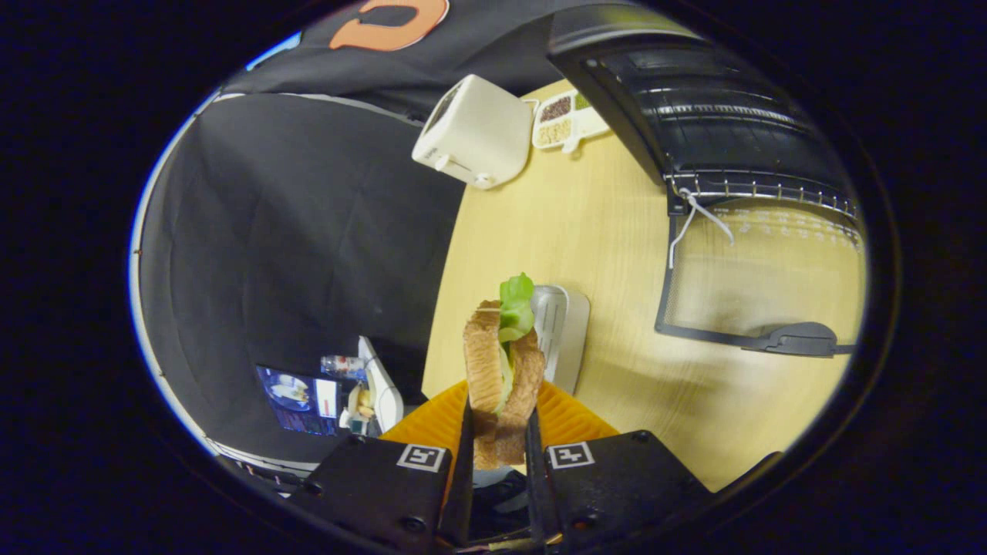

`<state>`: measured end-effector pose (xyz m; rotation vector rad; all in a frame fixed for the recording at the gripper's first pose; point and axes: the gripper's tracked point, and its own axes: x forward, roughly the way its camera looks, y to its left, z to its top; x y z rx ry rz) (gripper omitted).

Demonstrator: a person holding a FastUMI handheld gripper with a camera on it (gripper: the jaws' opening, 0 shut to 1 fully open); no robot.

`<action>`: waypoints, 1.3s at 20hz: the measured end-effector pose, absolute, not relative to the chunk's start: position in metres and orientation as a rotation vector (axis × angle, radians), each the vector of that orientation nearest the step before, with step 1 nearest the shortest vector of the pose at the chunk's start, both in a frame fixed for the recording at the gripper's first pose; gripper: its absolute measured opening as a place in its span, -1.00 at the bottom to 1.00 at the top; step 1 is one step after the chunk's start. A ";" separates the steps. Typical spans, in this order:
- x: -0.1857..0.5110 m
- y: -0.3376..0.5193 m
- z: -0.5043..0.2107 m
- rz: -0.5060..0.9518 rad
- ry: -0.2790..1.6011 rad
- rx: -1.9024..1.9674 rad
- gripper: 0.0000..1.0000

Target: Open the toaster oven, put the food inside, and close the toaster oven door.

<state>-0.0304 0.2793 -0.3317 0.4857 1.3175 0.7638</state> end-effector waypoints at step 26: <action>0.189 0.079 -0.339 0.180 0.536 1.205 -0.25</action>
